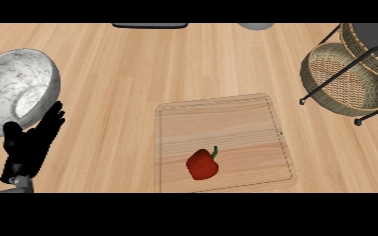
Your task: Pick the croissant from the cutting board and place it in the tiered basket
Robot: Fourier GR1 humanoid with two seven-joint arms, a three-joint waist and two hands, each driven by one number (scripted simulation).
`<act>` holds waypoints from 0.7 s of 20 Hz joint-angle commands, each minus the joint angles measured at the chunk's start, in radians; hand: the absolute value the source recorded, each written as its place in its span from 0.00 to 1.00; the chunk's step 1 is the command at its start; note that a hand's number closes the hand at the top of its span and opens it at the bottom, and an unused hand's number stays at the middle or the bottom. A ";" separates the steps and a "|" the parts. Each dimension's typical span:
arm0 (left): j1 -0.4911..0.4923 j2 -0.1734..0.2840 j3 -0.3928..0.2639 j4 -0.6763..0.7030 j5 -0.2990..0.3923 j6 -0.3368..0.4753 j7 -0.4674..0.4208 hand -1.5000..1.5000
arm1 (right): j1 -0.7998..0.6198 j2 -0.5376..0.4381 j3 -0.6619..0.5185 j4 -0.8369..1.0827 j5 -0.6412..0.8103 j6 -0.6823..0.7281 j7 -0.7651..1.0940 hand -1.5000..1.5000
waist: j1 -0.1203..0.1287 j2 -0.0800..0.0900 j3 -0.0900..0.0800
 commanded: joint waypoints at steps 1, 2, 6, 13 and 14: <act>-0.016 0.017 0.012 0.045 0.001 -0.018 -0.005 0.50 | -0.022 0.007 -0.024 -0.046 -0.026 -0.030 0.004 0.00 | -0.006 -0.001 -0.001; -0.006 0.012 0.011 0.014 0.001 -0.005 0.022 0.50 | -0.024 -0.001 -0.048 -0.060 -0.047 -0.074 -0.005 0.00 | -0.004 -0.001 -0.001; 0.027 0.005 0.004 -0.007 0.003 -0.014 0.011 0.50 | -0.030 -0.028 -0.116 -0.142 -0.104 -0.178 0.021 0.00 | -0.015 -0.009 -0.001; 0.074 0.030 0.053 0.010 0.031 -0.035 -0.017 0.50 | -0.006 -0.142 -0.298 -0.198 -0.256 -0.143 0.139 0.00 | -0.044 -0.019 -0.001; 0.059 -0.005 0.023 -0.009 -0.001 0.010 0.000 0.50 | -0.030 -0.162 -0.327 -0.210 -0.292 -0.094 0.147 0.00 | -0.054 -0.022 -0.001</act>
